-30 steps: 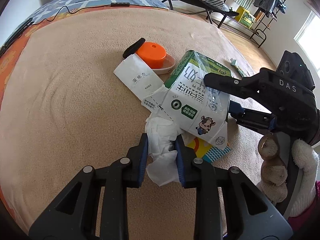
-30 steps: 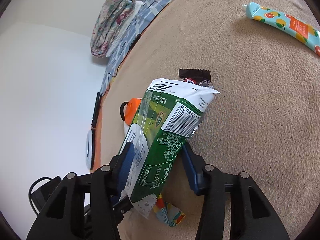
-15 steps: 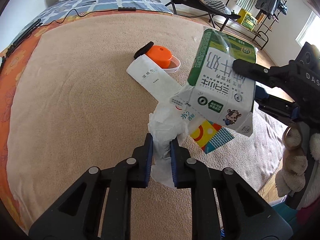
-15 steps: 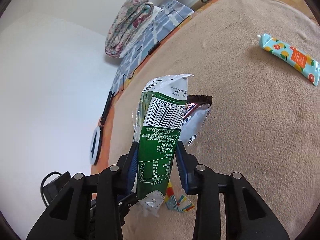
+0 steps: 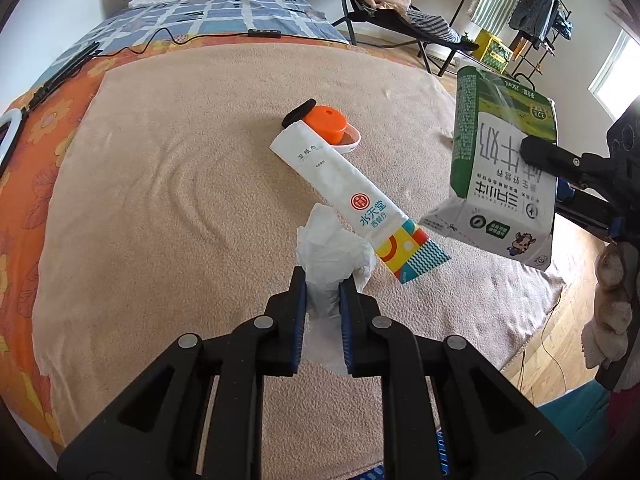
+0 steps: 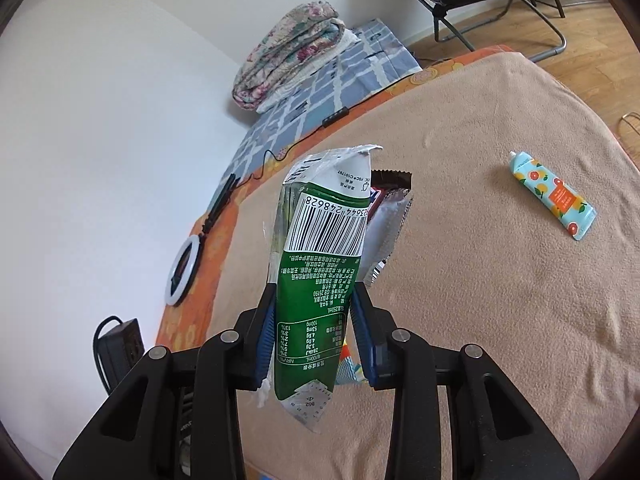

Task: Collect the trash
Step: 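Grasp the white tissue with the left gripper while the right grasps the green milk carton, then carry the tissue and milk carton over the blue basket with both grippers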

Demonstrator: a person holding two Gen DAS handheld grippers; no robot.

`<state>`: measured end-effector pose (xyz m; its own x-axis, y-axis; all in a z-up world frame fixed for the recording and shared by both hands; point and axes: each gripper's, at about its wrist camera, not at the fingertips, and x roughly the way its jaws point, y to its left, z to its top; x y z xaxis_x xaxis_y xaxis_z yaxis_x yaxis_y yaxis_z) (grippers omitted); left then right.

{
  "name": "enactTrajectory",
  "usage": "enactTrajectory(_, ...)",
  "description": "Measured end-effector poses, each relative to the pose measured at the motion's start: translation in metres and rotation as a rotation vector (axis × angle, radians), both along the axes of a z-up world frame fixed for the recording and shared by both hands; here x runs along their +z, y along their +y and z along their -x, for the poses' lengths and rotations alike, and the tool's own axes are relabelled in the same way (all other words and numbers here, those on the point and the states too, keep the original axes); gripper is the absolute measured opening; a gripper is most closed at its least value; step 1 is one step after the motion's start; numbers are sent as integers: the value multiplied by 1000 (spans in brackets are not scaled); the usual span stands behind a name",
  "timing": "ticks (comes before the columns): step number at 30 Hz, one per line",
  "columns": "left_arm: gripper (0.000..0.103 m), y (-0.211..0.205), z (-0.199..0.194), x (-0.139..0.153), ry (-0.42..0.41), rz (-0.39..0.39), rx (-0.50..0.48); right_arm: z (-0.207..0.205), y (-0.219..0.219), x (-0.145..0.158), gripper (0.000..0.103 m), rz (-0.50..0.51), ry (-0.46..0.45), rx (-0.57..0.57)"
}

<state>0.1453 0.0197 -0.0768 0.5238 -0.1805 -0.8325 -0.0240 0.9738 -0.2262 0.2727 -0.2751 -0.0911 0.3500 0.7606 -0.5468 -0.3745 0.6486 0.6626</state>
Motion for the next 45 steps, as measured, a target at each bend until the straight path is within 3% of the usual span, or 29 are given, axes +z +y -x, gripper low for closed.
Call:
enactTrajectory(20,14,-15,66,21,-32,-13,-28,86,7,11,34,266,-146,210)
enactTrajectory(31,14,-13,75,22,-35,-14,-20,98,12,-38,34,317,-58,272)
enactTrajectory(45,14,-16,76,20,-35,-16,-32,109,12,-52,42,333,3,298)
